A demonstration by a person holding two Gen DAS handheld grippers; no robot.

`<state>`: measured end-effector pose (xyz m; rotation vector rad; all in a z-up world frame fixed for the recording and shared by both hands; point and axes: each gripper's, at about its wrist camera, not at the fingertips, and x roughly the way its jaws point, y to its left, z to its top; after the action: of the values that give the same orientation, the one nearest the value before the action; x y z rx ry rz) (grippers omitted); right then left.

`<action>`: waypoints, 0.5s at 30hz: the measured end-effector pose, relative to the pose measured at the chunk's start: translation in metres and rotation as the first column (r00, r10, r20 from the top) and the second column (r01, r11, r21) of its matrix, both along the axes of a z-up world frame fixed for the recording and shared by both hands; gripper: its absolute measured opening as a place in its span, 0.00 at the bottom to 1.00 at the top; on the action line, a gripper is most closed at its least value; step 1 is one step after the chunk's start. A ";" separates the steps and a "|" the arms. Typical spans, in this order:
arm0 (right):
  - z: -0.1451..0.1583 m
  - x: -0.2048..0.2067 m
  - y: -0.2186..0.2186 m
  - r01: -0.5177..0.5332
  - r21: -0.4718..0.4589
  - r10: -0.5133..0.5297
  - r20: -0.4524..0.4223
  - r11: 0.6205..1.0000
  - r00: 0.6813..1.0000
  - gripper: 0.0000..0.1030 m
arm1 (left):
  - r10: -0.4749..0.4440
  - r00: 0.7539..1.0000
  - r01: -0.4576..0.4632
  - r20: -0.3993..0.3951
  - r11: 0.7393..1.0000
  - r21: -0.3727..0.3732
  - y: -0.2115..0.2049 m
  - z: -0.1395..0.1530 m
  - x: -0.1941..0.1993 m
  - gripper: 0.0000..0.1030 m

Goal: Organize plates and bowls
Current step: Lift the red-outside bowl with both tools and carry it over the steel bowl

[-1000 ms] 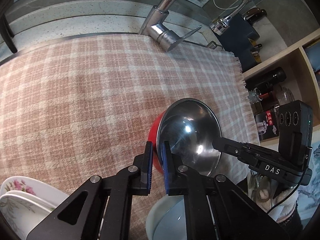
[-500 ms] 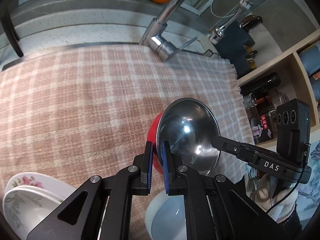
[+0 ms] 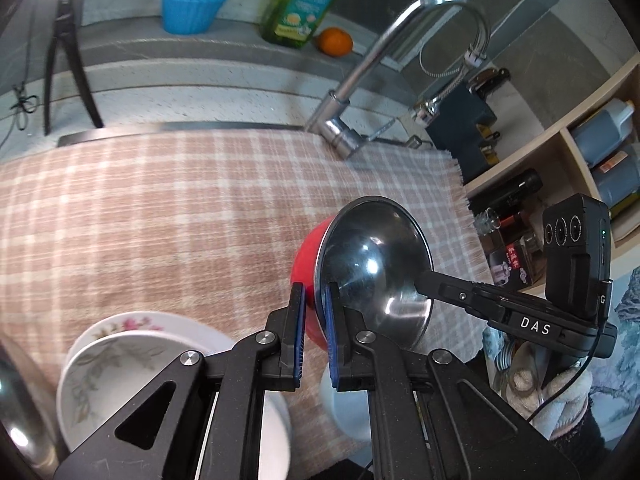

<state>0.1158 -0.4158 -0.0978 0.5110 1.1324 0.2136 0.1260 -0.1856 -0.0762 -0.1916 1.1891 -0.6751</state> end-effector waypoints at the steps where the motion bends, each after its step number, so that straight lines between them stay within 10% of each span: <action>1: 0.003 0.000 0.006 -0.011 -0.002 0.011 0.006 1.000 1.000 0.10 | 0.010 1.000 -0.010 0.004 1.000 -0.006 0.007 0.003 -0.001 0.08; 15: 0.029 0.013 0.104 -0.175 -0.019 0.176 0.049 0.984 0.983 0.10 | 0.172 0.984 -0.171 0.047 0.985 -0.023 0.102 0.026 -0.022 0.08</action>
<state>0.1288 -0.3115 -0.0689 0.3903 1.1291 0.3691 0.1035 -0.0840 -0.0504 -0.2886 1.1059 -0.5374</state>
